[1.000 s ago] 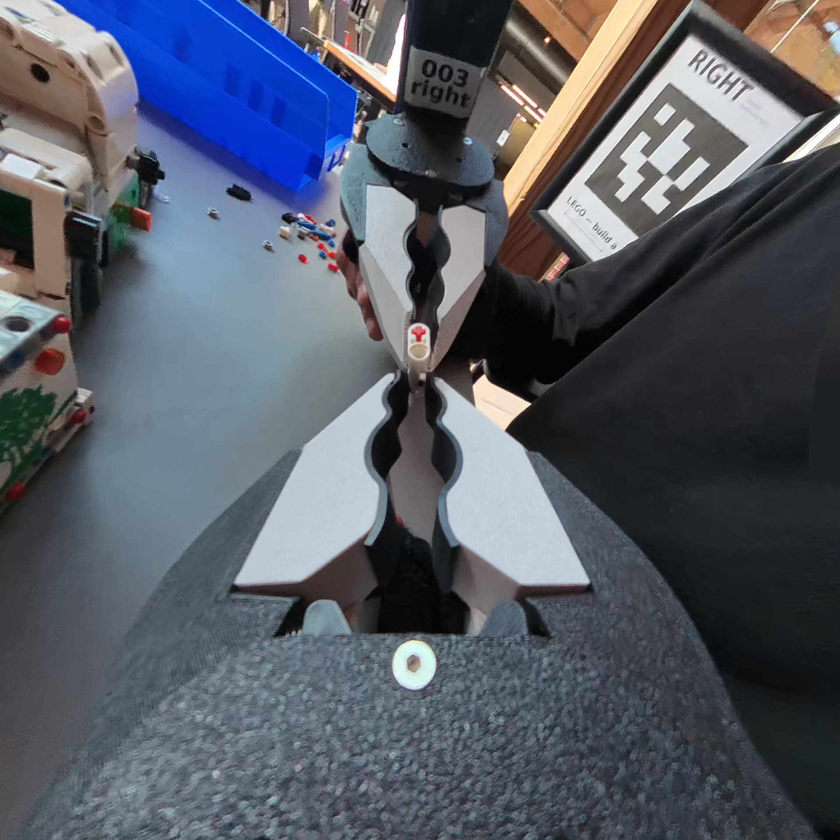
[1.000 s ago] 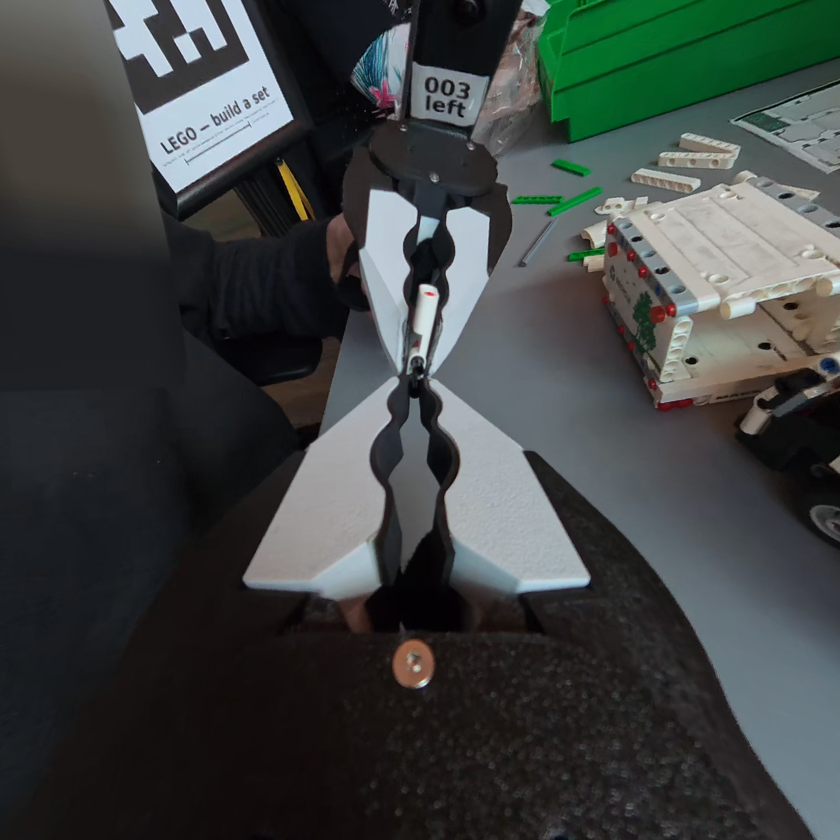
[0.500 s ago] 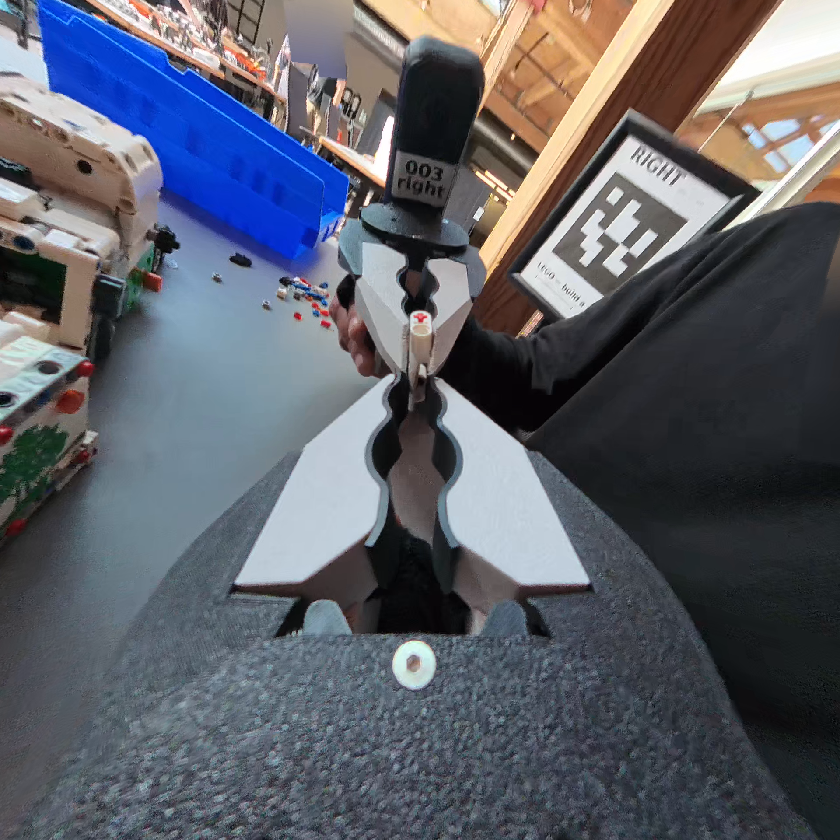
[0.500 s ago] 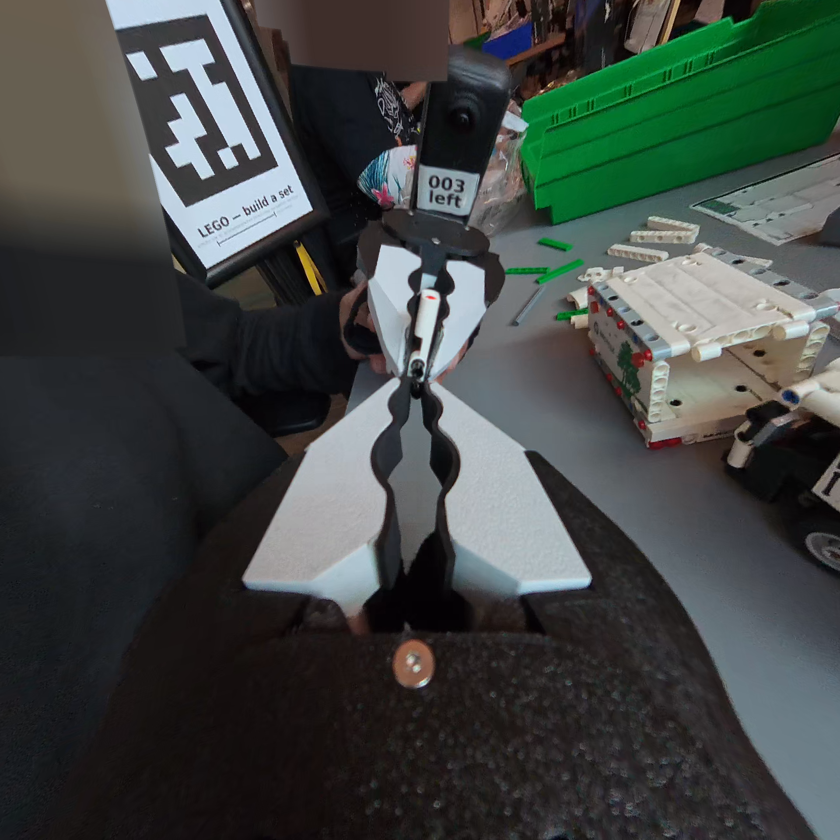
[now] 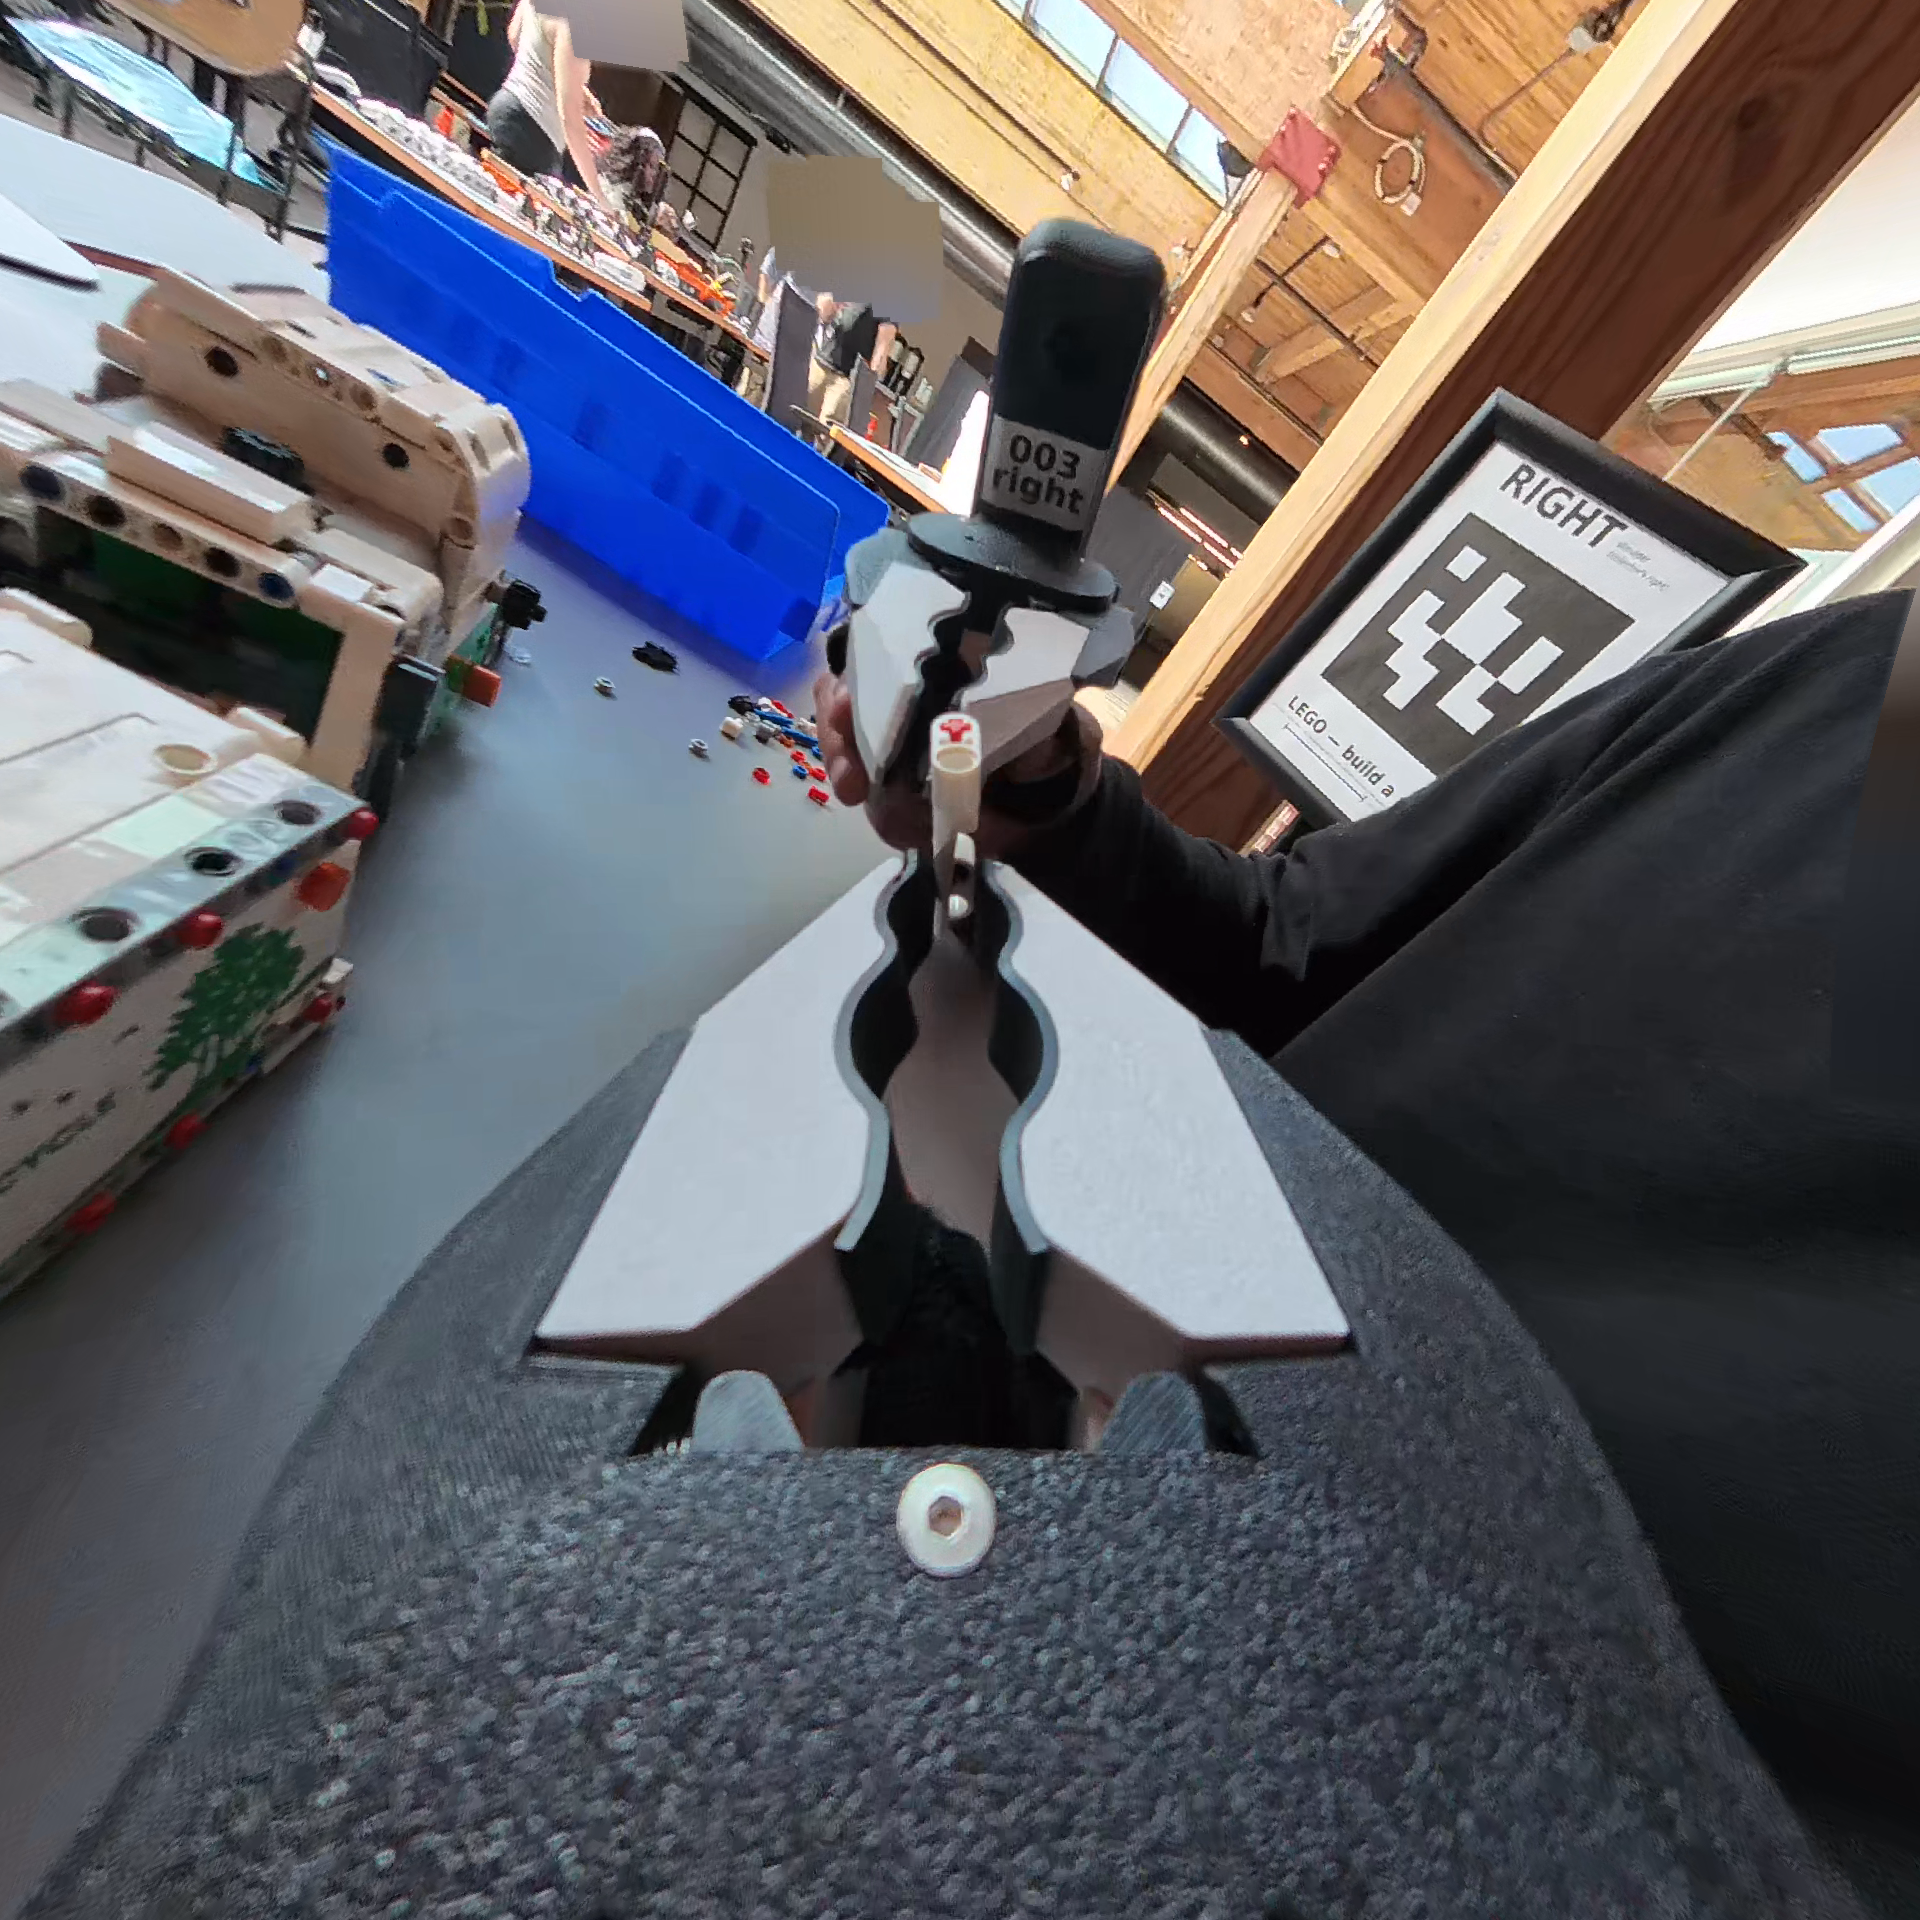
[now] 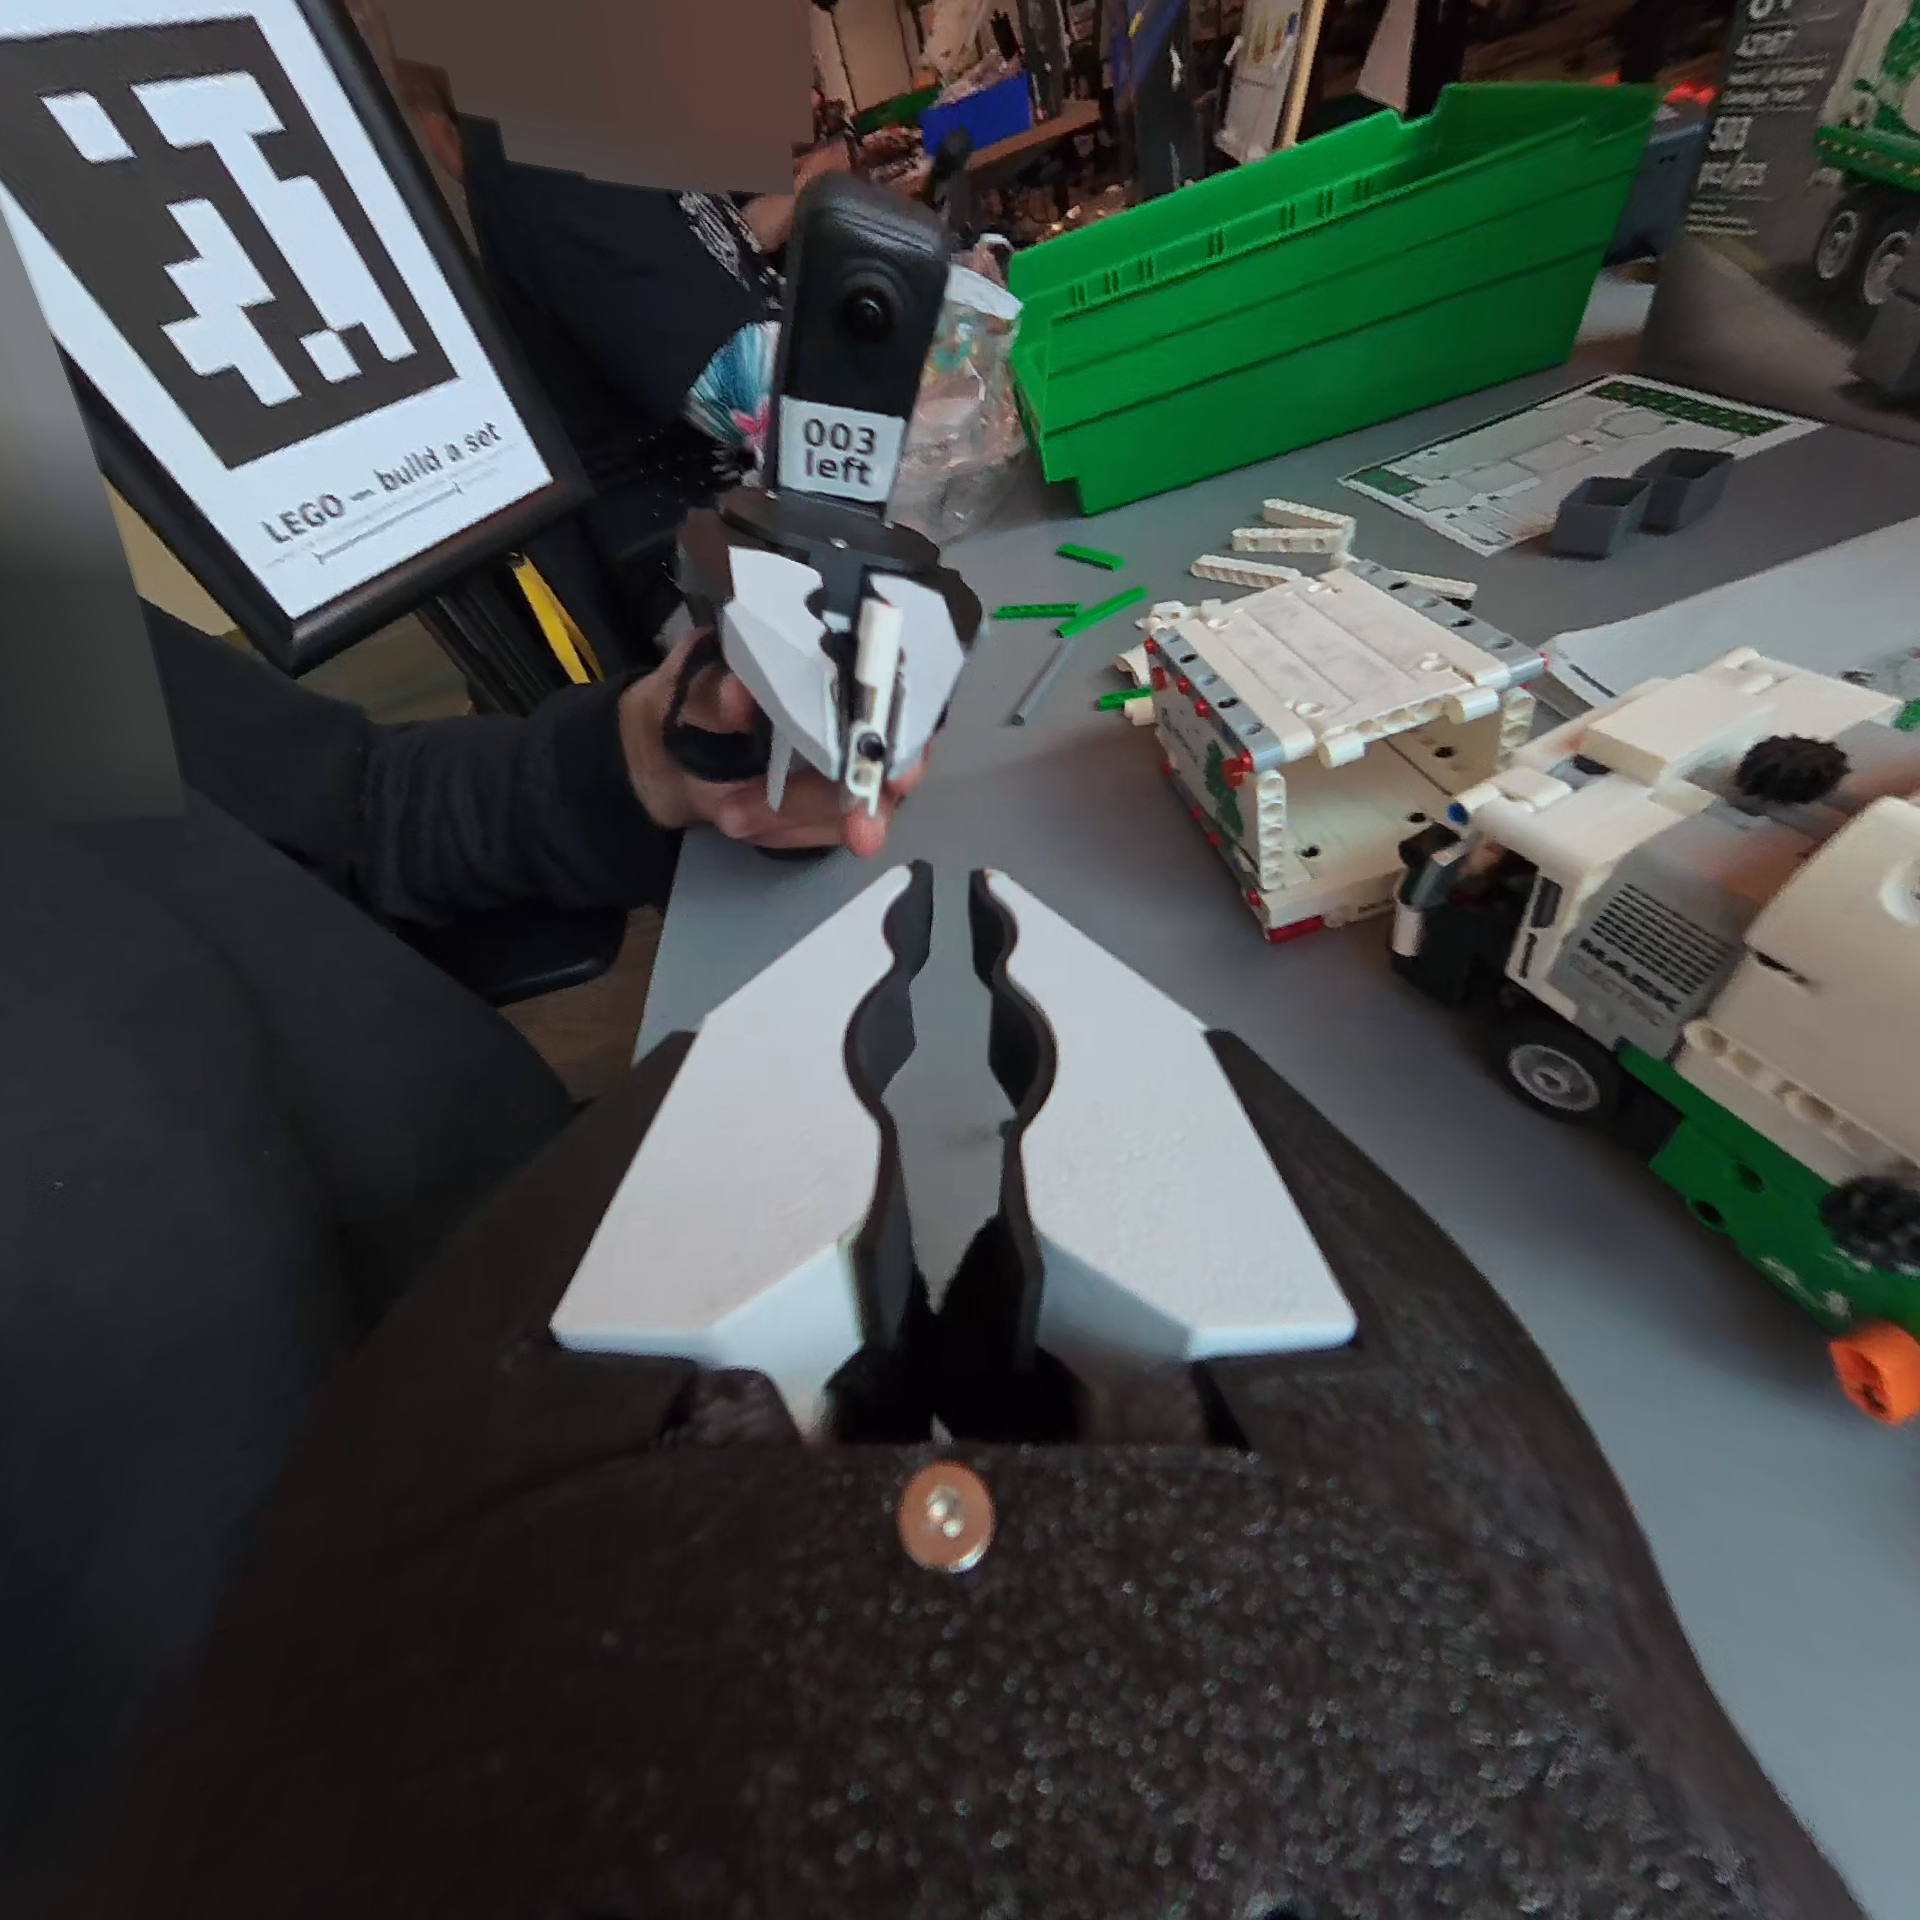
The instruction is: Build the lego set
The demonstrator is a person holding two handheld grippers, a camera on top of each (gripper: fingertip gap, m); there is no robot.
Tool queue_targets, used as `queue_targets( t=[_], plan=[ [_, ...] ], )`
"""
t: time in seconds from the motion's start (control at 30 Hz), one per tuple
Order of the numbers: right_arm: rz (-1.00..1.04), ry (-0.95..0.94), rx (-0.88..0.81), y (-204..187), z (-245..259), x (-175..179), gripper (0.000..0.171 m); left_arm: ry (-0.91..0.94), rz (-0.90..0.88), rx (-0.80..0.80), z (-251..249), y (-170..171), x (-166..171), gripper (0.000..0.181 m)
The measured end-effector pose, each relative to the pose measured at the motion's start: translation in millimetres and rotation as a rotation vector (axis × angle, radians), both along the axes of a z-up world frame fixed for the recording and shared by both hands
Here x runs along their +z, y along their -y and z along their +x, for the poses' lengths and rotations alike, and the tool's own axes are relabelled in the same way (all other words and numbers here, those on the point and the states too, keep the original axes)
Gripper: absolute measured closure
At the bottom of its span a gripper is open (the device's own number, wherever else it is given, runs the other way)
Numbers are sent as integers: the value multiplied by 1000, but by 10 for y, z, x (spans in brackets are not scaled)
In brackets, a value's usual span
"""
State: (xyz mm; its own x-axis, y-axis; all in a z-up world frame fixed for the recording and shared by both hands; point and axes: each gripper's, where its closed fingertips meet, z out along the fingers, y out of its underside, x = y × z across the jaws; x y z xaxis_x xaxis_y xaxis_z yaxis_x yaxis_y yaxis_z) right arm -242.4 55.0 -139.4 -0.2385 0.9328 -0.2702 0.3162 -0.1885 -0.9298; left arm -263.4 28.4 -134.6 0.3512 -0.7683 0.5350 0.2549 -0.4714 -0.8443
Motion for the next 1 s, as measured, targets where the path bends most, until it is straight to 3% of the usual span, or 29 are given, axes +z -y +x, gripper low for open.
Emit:
queue_targets(
  t=[0.13, 0.23, 0.3, 0.4, 0.63, 1.0],
  plan=[
    [115, 145, -103, -168, 232, -177, 163, 11, 22, 90, -182, 6, 31, 176],
    [198, 298, -97, -101, 419, -500, 159, 13, 56, 124, -249, 60, 66, 176],
    [249, 309, -153, -152, 462, -642, 161, 4, 70, 130, -247, 84, 73, 176],
    [273, 405, -195, -280, 510, -802, 150, -10, 64, 106, -205, 97, 52, 177],
    [269, 460, -302, -342, 460, -929, 148, 50, 40, 90, -244, 100, 79, 177],
    [327, 472, -284, -298, 414, -965, 150, 38, 21, 75, -220, 90, 48, 177]
  ],
)
